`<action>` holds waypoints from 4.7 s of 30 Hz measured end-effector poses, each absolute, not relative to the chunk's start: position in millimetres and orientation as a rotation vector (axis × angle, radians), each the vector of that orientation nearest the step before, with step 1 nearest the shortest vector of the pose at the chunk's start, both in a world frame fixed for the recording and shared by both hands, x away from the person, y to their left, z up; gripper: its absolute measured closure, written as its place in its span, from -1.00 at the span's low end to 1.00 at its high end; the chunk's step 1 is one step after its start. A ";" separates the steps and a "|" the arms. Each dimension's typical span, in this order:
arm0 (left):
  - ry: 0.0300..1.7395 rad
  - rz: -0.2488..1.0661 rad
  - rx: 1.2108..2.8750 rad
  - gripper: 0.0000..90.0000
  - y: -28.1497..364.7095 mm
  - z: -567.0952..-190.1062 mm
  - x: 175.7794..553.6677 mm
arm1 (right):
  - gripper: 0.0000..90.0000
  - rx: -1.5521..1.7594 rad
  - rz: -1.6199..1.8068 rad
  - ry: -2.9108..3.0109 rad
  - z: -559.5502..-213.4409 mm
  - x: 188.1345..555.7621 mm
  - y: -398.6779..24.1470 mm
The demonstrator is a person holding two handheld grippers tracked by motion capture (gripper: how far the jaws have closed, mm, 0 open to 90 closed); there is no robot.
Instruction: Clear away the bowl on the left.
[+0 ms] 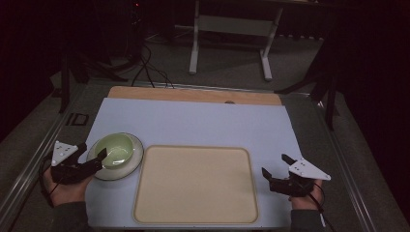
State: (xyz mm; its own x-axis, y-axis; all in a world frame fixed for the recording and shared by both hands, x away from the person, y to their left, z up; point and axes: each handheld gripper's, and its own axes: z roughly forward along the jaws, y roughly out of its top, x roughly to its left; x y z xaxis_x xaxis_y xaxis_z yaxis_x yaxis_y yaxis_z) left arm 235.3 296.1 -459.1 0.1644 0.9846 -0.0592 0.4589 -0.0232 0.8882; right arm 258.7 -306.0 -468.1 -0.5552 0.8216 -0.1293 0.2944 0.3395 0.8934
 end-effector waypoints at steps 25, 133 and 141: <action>1.512 0.808 1.668 -0.07 291.6 -472.2 262.9 | -0.71 0.926 1.179 2.018 -467.3 260.8 -304.6; 1.747 0.363 1.409 0.84 331.4 -493.3 277.7 | -0.70 0.931 1.196 1.981 -463.3 259.6 -311.2; 1.708 0.389 1.381 0.84 328.9 -486.7 273.2 | -0.70 0.931 1.198 1.983 -463.3 259.6 -311.3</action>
State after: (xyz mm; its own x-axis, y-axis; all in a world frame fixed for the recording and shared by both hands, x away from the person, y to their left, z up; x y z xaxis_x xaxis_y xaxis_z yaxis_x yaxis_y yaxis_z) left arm 273.2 328.9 -486.7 0.0050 0.9025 -0.4306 0.6270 0.3326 0.7044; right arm 259.6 -311.3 -463.3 -0.5488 0.8214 -0.1555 0.2447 0.3356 0.9097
